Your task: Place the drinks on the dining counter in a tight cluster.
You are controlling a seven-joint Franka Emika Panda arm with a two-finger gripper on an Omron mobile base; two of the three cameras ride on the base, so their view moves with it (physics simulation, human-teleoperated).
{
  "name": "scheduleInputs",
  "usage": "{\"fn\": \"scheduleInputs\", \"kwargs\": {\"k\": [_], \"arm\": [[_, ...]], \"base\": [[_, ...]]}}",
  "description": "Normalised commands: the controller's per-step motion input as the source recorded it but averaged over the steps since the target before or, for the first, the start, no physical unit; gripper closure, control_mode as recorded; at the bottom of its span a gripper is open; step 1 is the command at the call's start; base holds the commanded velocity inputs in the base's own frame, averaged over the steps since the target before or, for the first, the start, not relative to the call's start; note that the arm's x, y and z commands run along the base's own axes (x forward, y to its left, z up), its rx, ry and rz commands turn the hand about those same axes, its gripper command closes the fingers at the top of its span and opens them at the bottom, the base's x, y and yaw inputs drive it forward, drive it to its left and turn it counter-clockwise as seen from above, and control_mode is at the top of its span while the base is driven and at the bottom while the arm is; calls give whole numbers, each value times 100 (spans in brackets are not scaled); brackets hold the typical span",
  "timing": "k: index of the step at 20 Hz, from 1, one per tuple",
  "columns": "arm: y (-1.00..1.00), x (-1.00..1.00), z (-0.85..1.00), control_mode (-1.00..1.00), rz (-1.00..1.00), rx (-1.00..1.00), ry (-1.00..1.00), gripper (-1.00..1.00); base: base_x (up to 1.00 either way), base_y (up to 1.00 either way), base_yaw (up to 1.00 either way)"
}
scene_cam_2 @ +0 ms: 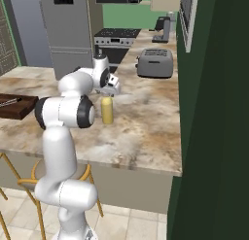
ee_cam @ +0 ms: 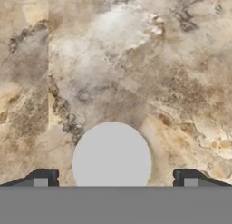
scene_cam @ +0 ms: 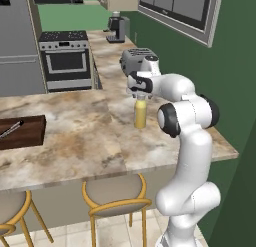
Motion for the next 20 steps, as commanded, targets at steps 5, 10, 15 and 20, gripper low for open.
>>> {"fn": "scheduleInputs", "kwargs": {"k": [5, 10, 15, 20], "arm": [[0, 15, 1, -100, 0, 0, 15, -100], [0, 11, 0, -100, 0, 0, 11, -100], [0, 0, -11, -100, 0, 0, 7, -100], [0, -13, -26, -100, 0, 0, 3, -100]], "base": [[0, 0, 0], [0, 0, 0], [0, 0, 0], [0, 0, 0]]}}
